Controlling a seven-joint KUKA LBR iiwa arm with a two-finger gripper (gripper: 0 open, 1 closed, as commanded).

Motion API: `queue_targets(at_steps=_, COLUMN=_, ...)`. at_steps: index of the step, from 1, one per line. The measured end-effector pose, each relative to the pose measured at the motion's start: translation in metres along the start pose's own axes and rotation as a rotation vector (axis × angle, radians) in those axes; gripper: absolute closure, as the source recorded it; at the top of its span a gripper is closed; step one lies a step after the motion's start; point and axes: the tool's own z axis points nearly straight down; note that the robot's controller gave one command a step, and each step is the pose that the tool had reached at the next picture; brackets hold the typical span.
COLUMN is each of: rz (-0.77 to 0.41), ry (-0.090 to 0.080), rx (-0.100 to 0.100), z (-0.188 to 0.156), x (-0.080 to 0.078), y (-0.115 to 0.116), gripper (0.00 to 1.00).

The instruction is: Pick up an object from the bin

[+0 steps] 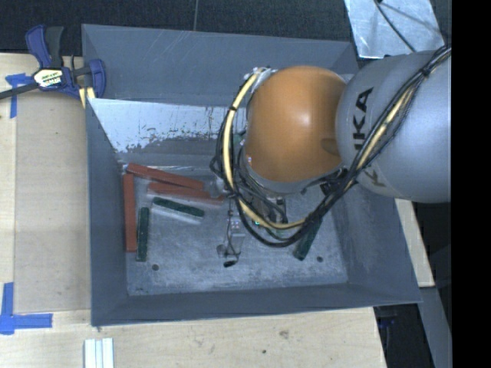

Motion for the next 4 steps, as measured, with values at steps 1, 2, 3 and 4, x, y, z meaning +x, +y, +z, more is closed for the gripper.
queue_targets(at_steps=1, rz=-0.100, ry=0.002, rx=0.001, z=0.101, x=-0.084, y=0.009, gripper=0.00)
queue_targets(at_steps=2, rz=-0.113, ry=-0.001, rx=-0.001, z=0.153, x=-0.094, y=0.016, gripper=0.00)
queue_targets(at_steps=3, rz=-0.112, ry=-0.013, rx=-0.003, z=0.145, x=-0.097, y=0.017, gripper=1.00)
queue_targets(at_steps=4, rz=-0.172, ry=-0.010, rx=0.000, z=-0.031, x=-0.110, y=-0.004, gripper=1.00)
